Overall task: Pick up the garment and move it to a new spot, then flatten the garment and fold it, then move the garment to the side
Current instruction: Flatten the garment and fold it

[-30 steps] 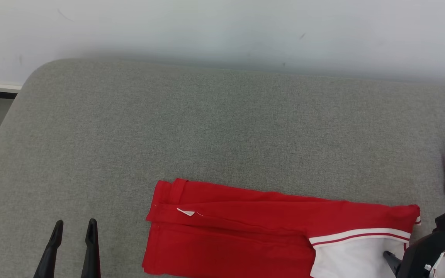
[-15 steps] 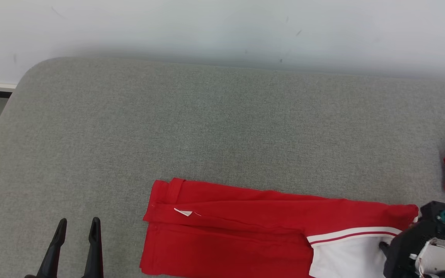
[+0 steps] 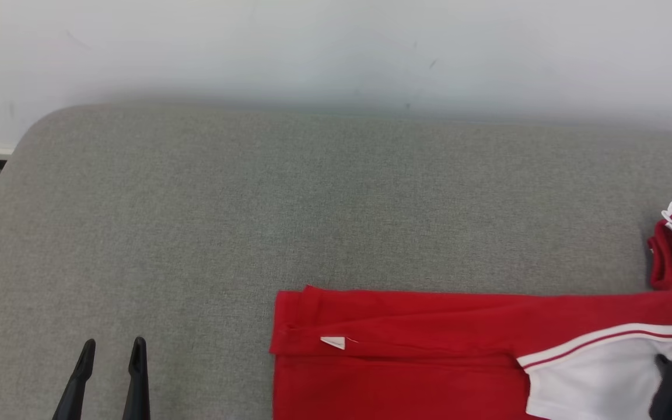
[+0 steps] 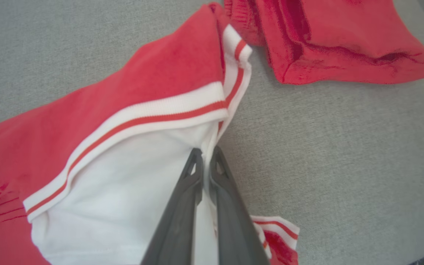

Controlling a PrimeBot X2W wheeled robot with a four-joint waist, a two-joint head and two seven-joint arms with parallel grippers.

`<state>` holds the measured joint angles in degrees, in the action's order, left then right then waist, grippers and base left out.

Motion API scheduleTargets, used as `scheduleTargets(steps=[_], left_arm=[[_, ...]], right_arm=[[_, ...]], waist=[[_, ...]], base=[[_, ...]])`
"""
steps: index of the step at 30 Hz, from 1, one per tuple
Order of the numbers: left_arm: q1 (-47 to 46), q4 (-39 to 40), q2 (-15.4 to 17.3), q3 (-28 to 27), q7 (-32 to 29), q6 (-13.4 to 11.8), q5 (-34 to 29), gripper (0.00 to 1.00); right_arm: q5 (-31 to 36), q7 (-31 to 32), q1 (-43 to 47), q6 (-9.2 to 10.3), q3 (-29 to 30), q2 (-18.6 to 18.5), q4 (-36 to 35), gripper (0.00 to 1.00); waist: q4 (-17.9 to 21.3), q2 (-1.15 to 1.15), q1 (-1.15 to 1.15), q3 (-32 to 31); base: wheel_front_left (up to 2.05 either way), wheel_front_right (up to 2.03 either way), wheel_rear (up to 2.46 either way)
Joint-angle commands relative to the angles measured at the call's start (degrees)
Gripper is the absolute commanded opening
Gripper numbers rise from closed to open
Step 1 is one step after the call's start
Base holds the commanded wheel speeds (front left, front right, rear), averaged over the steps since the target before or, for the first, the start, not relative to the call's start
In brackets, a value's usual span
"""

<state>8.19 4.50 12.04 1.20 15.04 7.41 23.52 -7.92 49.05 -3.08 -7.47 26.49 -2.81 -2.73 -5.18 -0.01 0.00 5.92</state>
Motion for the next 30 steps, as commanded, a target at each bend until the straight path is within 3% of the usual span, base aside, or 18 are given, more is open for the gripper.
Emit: scheduleTargets(steps=[1, 10, 15, 21, 30], left_arm=[[0.50, 0.06, 0.28, -0.12, 0.17, 0.05, -0.29, 1.00], [2.27, 0.77, 0.71, 0.37, 0.17, 0.06, 0.00, 1.00], [2.50, 1.15, 1.28, 0.52, 0.17, 0.05, -0.02, 1.00], [2.75, 0.81, 1.33, 0.95, 0.17, 0.05, 0.21, 1.00], [0.89, -0.28, 0.60, 1.65, 0.18, 0.06, -0.01, 1.00]], right_arm=[[0.05, 0.70, 1.23, -0.05, 0.96, -0.12, -1.68, 0.00], [0.74, 5.00, 5.61, -0.05, 7.26, -0.12, -10.53, 0.00], [0.72, 6.13, 6.15, -0.05, 5.94, -0.11, -12.71, 0.00], [-1.34, 7.72, 6.36, -0.05, -1.95, -0.08, -13.85, 0.00], [-3.26, 8.49, 2.45, -0.05, -23.48, -0.50, -9.38, 0.00]], waist=[[0.63, 0.01, 0.00, -0.72], [1.92, 0.01, 0.00, -2.00], [2.03, 0.01, 0.00, -2.41], [1.67, 0.01, 0.00, -2.85], [1.24, 0.01, 0.00, -2.48]], base=[[0.00, 0.00, 0.00], [0.00, 0.00, 0.00], [0.00, 0.00, 0.00], [0.00, 0.00, 0.00], [0.00, 0.00, 0.00]])
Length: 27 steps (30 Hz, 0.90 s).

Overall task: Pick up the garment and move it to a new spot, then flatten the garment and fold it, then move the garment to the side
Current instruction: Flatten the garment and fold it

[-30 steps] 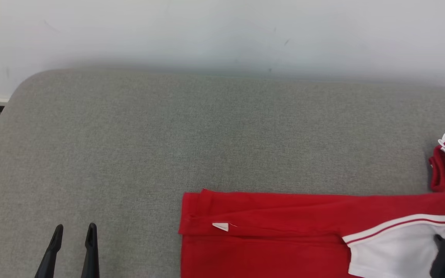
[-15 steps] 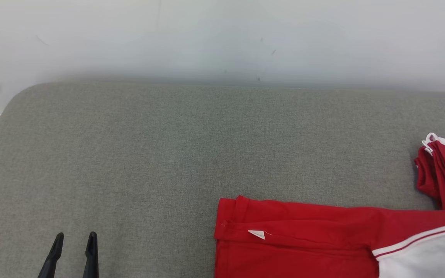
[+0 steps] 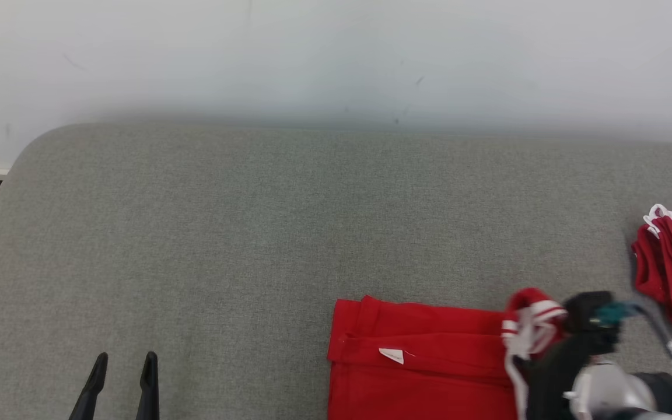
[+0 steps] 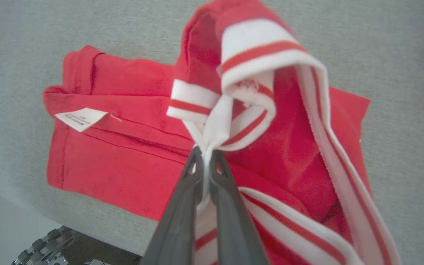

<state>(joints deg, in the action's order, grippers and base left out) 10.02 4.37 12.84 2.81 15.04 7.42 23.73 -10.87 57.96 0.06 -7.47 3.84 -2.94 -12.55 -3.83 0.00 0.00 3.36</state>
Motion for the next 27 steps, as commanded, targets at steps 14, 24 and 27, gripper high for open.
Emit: scheduleTargets(steps=[14, 24, 27], left_arm=[[-2.99, -1.35, -0.65, 1.89, 0.17, 0.04, -0.33, 1.00], [-3.32, -1.91, -0.57, 2.68, 0.17, 0.04, 0.24, 1.00], [-3.29, -1.84, -0.39, 2.65, 0.17, 0.04, 0.37, 1.00]], right_arm=[[-4.54, -6.75, -12.26, -0.05, -16.82, -0.09, 18.04, 0.00], [-9.08, -10.77, -18.43, -0.05, -22.18, 0.06, 27.73, 0.00], [-9.90, -11.83, -19.99, -0.05, -23.03, 0.10, 29.88, 0.00]], waist=[[-3.09, 0.00, 0.00, 1.06], [-5.28, 0.00, 0.00, 1.51], [-5.61, 0.00, 0.00, 1.55]], base=[[0.00, 0.00, 0.00], [0.00, 0.00, 0.00], [0.00, 0.00, 0.00]])
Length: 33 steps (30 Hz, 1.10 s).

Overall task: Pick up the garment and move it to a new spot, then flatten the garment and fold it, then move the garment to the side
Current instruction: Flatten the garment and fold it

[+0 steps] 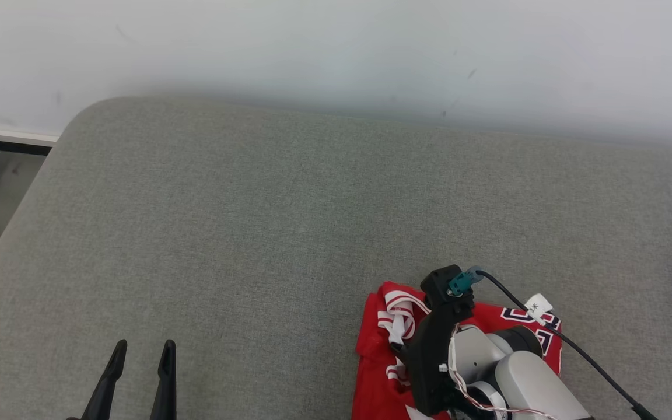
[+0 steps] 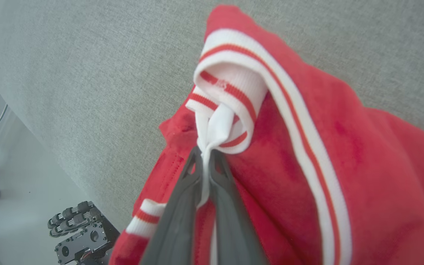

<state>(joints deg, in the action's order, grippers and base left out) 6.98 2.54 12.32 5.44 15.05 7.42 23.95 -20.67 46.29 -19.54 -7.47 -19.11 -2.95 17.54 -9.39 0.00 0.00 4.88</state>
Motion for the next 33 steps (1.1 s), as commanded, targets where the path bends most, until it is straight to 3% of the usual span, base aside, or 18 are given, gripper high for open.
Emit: scheduleTargets(steps=[1, 3, 4, 5, 11, 17, 21, 24, 28, 33], left_arm=[[-0.27, 0.03, 0.14, 0.07, 0.16, 0.04, 0.20, 1.00], [-0.38, -0.04, 0.12, 0.21, 0.16, 0.04, 0.24, 1.00], [-0.44, -0.08, 0.12, 0.29, 0.16, 0.04, 0.24, 1.00], [-0.50, -0.11, 0.10, 0.29, 0.16, 0.04, 0.23, 1.00], [-0.10, -0.05, 0.28, -0.10, 0.16, 0.04, 0.34, 1.00], [1.52, 0.17, 0.37, -1.05, 0.16, 0.04, 0.06, 1.00], [2.16, 0.35, 0.29, -1.15, 0.16, 0.04, -0.02, 1.00], [2.66, 0.25, 0.19, -1.01, 0.16, 0.04, 0.16, 1.00], [3.04, 0.09, 0.14, -0.72, 0.16, 0.04, 0.37, 1.00], [3.04, -0.26, 0.09, -0.27, 0.16, 0.04, 0.63, 1.00]], right_arm=[[-0.41, -0.58, -0.74, -0.05, -0.37, 0.12, 0.42, 0.00], [-0.63, -0.92, -1.43, -0.05, -0.73, 0.09, 1.80, 0.05], [-1.20, -1.15, -1.65, -0.05, -0.90, 0.11, 2.18, 0.36], [-1.95, -1.47, -1.75, -0.05, -0.90, 0.11, 2.47, 1.00], [-5.96, -1.35, -1.10, -0.05, -1.20, 0.09, -0.77, 1.00], [-7.27, -0.83, 3.76, -0.05, 1.85, -2.56, -12.25, 1.00], [-5.21, -1.68, 7.71, -0.05, 6.06, -4.71, -18.32, 1.00], [-1.57, -2.87, 14.00, -0.05, 12.43, -5.88, -24.51, 1.00], [1.17, -3.35, 19.38, -0.05, 14.94, -6.44, -26.61, 1.00], [4.14, -3.66, 26.10, -0.05, 12.57, -6.18, -26.59, 1.00]], waist=[[-0.15, 0.00, 0.00, 0.05], [-0.37, 0.00, 0.00, 0.04], [-0.47, 0.00, 0.00, 0.02], [-0.53, 0.00, 0.00, 0.00], [-0.44, 0.00, 0.00, -0.55], [0.46, 0.00, 0.00, -2.03], [1.11, 0.00, 0.00, -2.80], [1.95, 0.00, 0.00, -3.79], [2.48, 0.00, 0.00, -4.38], [2.89, 0.00, 0.00, -4.84]], base=[[0.00, 0.00, 0.00], [0.00, 0.00, 0.00], [0.00, 0.00, 0.00], [0.00, 0.00, 0.00], [0.00, 0.00, 0.00], [0.00, 0.00, 0.00], [0.00, 0.00, 0.00], [0.00, 0.00, 0.00], [0.00, 0.00, 0.00], [0.00, 0.00, 0.00]])
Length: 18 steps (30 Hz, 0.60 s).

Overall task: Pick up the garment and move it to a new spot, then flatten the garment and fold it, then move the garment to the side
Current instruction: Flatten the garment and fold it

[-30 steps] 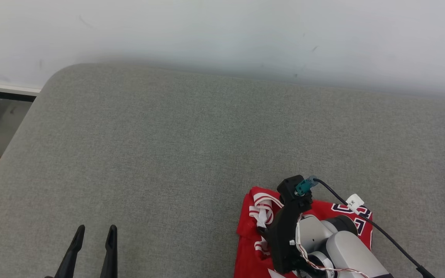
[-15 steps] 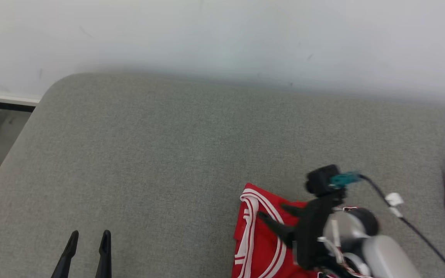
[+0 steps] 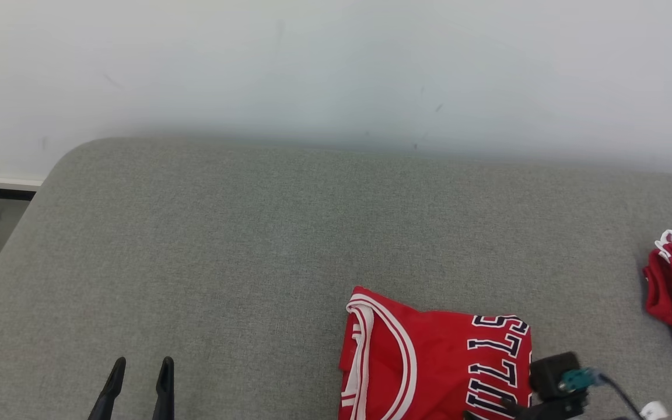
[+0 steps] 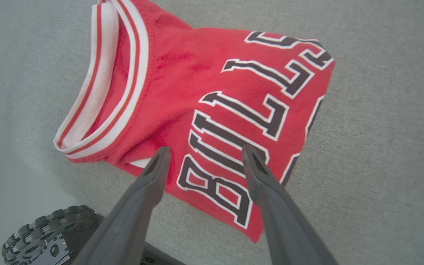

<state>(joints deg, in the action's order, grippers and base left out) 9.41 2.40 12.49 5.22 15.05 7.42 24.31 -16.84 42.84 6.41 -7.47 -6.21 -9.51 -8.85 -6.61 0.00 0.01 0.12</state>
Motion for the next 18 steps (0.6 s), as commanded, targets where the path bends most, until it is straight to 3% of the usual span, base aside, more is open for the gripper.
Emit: scheduleTargets(steps=[1, 4, 5, 6, 8, 9, 10, 17, 18], left_arm=[[0.60, -0.14, -0.01, -0.01, 0.16, 0.04, 0.33, 1.00], [0.57, 0.04, 0.42, 0.20, 0.16, 0.04, 0.59, 1.00], [0.49, 0.10, 0.49, 0.31, 0.17, 0.04, 0.76, 1.00], [0.33, 0.12, 0.64, 0.57, 0.16, 0.04, 0.87, 1.00], [-0.06, 0.18, 1.00, 0.89, 0.16, 0.04, 1.14, 1.00], [-0.26, 0.10, 1.14, 1.00, 0.16, 0.04, 1.22, 1.00], [-0.48, 0.03, 1.20, 0.99, 0.17, 0.04, 1.34, 1.00], [-1.47, -0.58, 1.38, 1.13, 0.17, 0.04, 1.82, 1.00], [-1.43, -0.62, 1.34, 1.01, 0.16, 0.03, 1.82, 1.00]], right_arm=[[0.53, -0.56, 0.95, -0.05, -1.34, 0.71, 0.13, 1.00], [2.01, -2.30, 1.65, -0.05, -3.83, 1.35, 1.55, 1.00], [2.80, -3.28, 1.34, -0.05, -4.55, 1.54, 2.12, 0.92], [3.78, -4.60, 0.85, -0.05, -4.90, 1.83, 2.88, 0.75], [6.10, -7.55, -0.16, -0.05, -5.41, 2.24, 4.17, 0.17], [6.88, -8.88, -0.52, -0.05, -5.33, 2.52, 5.02, 0.05], [7.66, -10.14, -0.72, -0.05, -5.25, 2.84, 5.80, 0.00], [10.76, -10.34, -2.73, -0.05, -6.28, 4.34, 12.11, 0.00], [10.98, -10.01, -2.69, -0.05, -6.62, 4.39, 12.45, 0.07]], waist=[[0.16, 0.00, -0.01, -0.10], [0.10, 0.00, -0.01, 0.15], [-0.01, 0.00, -0.01, 0.31], [-0.20, 0.00, -0.01, 0.53], [-0.61, 0.00, -0.01, 0.90], [-0.88, 0.00, -0.01, 1.09], [-1.16, 0.00, -0.01, 1.25], [-3.30, 0.00, -0.01, 2.22], [-3.44, 0.00, -0.01, 2.22]], base=[[0.00, 0.00, 0.00], [0.00, 0.00, 0.00], [0.00, 0.00, 0.00], [0.00, 0.00, 0.00], [0.00, 0.00, 0.00], [0.00, 0.00, 0.00], [0.00, 0.00, 0.00], [0.00, 0.00, 0.00], [0.00, 0.00, 0.00]])
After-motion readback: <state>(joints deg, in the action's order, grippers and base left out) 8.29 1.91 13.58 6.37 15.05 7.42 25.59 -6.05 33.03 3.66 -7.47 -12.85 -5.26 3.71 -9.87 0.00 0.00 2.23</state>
